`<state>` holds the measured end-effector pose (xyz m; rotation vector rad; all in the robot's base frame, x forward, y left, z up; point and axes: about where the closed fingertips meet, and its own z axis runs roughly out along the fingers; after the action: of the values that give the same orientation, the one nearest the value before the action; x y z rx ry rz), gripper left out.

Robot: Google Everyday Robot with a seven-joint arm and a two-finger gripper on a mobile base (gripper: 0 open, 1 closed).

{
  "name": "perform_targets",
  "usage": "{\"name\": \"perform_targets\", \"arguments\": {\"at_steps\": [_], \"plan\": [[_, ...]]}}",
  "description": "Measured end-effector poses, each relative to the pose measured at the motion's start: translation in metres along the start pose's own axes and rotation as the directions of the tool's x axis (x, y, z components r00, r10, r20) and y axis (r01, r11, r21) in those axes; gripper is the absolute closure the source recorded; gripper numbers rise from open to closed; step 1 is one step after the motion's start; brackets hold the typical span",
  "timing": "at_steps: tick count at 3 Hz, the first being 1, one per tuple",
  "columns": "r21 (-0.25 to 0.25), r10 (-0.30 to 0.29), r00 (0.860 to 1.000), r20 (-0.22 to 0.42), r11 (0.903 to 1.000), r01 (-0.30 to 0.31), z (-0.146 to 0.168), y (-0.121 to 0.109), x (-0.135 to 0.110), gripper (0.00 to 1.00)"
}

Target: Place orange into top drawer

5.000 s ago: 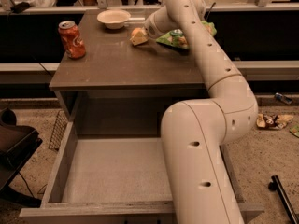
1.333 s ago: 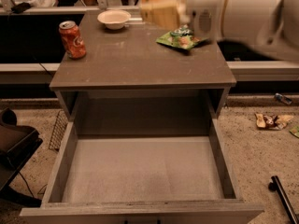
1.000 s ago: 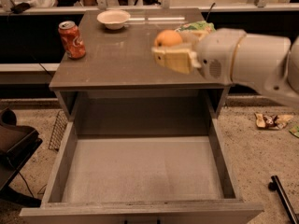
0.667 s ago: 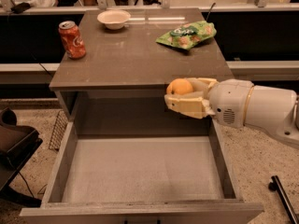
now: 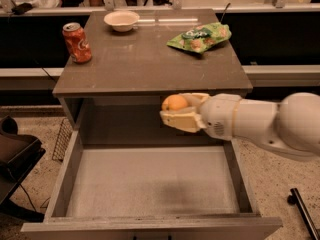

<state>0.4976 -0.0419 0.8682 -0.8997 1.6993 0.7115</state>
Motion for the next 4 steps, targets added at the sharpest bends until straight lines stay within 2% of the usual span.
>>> {"name": "perform_targets", "arguments": {"at_steps": [1,2,4], "plan": [[-0.136,-0.011,1.000,-0.019,0.9907,0.009,0.089,0.015,0.060,1.00],[-0.209,-0.030,0.999,-0.030,0.9777,0.023,0.132,0.027,0.090,1.00],[-0.294,-0.114,0.991,-0.070,0.9518,0.089,0.184,0.056,0.153,1.00]]}}
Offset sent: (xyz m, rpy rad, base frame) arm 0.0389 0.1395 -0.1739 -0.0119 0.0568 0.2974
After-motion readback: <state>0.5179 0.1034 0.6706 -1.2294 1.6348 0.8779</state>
